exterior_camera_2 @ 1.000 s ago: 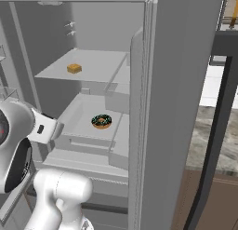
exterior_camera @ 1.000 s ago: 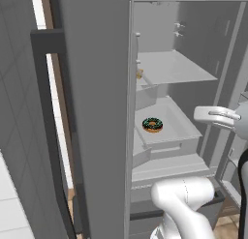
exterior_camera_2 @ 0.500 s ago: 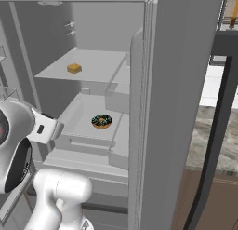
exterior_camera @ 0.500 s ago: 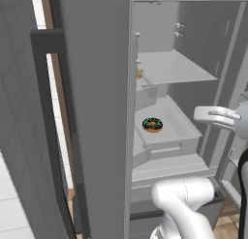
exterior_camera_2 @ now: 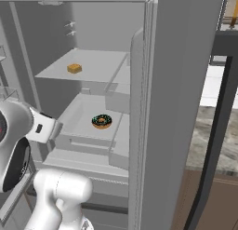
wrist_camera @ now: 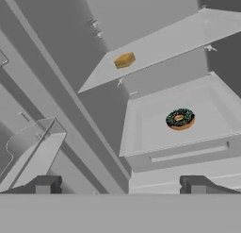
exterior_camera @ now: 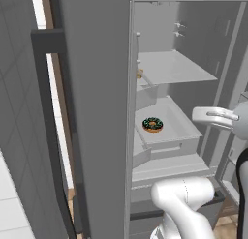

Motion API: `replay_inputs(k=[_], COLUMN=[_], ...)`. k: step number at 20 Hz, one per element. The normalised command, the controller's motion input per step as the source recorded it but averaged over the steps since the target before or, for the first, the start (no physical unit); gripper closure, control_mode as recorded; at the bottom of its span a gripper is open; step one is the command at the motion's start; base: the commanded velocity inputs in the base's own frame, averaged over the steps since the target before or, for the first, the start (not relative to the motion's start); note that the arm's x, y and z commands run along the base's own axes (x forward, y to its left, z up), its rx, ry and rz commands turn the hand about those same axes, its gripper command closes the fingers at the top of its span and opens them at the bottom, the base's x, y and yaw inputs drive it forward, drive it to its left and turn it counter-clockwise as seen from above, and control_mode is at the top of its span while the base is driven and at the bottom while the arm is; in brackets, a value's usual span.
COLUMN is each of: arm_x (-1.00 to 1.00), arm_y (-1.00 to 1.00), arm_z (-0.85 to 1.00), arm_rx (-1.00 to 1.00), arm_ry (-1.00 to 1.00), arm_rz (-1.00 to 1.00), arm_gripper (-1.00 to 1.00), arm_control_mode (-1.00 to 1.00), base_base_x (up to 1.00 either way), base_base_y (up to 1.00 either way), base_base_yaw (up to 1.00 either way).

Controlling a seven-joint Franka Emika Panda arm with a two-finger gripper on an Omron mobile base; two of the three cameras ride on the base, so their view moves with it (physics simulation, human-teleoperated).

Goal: Take the cake and donut from the fridge and place them on the empty tray on the dining counter.

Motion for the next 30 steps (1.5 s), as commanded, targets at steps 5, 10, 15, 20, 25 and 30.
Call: replay_inputs(k=[5,10,15,20,25,30], arm_x=[0.0,0.0,-0.07,0.0,0.07,0.17], arm_y=[0.1,0.0,0.0,-0.01,-0.12,-0.16], arm_z=[0.0,0.05,0.1,0.27,0.38,0.21], arm_rx=[-0.06,-0.05,-0.16,-0.25,-0.17,-0.14], arm_ry=[0.04,0.03,0.0,0.0,0.0,0.0], arm_rz=[0.0,0.0,0.0,0.0,0.0,0.0], arm_gripper=[-1.0,-1.0,-1.0,-1.0,-1.0,-1.0], arm_control_mode=[-1.0,-1.0,-1.0,-1.0,-1.0,-1.0], base_base_x=[0.0,0.0,0.0,0.0,0.0,0.0], base_base_y=[0.0,0.0,0.0,0.0,0.0,0.0], base_base_yaw=[0.0,0.0,0.0,0.0,0.0,0.0])
